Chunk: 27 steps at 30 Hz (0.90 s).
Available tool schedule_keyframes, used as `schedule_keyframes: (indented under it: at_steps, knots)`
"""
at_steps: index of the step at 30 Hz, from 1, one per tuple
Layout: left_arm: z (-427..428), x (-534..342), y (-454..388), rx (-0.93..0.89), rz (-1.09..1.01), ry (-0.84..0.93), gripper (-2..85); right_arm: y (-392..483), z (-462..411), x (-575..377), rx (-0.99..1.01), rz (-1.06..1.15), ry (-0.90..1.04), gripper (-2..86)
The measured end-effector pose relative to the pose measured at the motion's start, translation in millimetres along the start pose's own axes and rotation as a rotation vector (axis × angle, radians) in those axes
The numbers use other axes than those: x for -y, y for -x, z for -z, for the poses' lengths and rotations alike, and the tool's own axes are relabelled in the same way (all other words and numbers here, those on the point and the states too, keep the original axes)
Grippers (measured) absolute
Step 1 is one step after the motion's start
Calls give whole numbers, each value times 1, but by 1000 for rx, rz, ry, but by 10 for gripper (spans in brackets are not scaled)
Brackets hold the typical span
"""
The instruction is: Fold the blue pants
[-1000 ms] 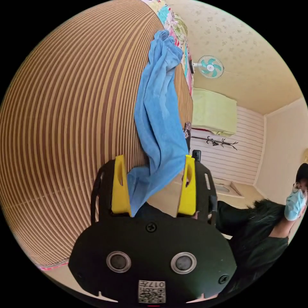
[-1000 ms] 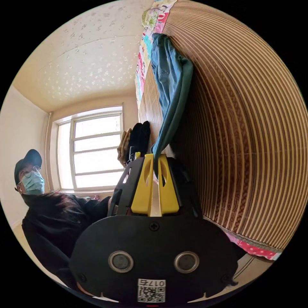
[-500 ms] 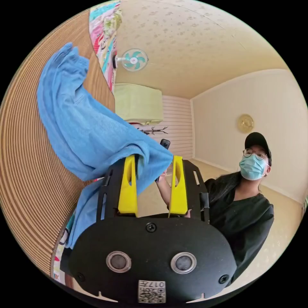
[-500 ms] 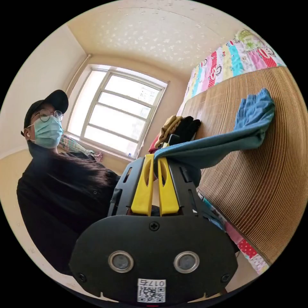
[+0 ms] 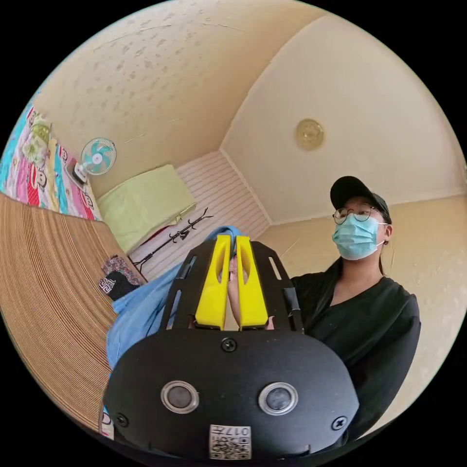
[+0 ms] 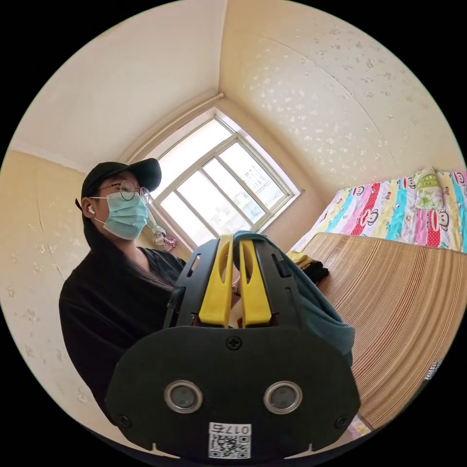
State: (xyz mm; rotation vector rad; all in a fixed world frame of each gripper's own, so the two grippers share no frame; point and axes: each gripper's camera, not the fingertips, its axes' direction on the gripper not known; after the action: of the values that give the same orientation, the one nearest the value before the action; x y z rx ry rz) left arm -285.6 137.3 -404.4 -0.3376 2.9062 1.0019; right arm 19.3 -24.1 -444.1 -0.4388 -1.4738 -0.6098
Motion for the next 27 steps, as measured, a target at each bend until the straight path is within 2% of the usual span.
schedule_keyframes:
  at_steps: [3, 6, 8, 11, 14, 19, 27]
  knots:
    - [-31, 9, -48, 37, -126, 19, -2, 25, 13, 11, -2, 60, -75, 13]
    - [-59, 11, -66, 230, -154, 11, -5, 16, 22, 26, -150, 21, -71, 12]
    - [-72, 12, -46, 370, -117, 10, -7, -17, 17, 40, -297, -41, -4, 11]
    - [-79, 12, -18, 367, -83, -6, -9, -61, 10, 57, -169, -126, -7, 11]
    - [-87, 11, -26, 449, -124, -16, -9, -54, 4, 70, -108, -40, -17, 11]
    - [-110, 1, -48, 442, -221, 21, -9, -23, 11, 76, -58, 86, -13, 13]
    - [-151, -7, -50, 281, -296, -17, -9, 6, 44, 104, -18, 193, -46, 12]
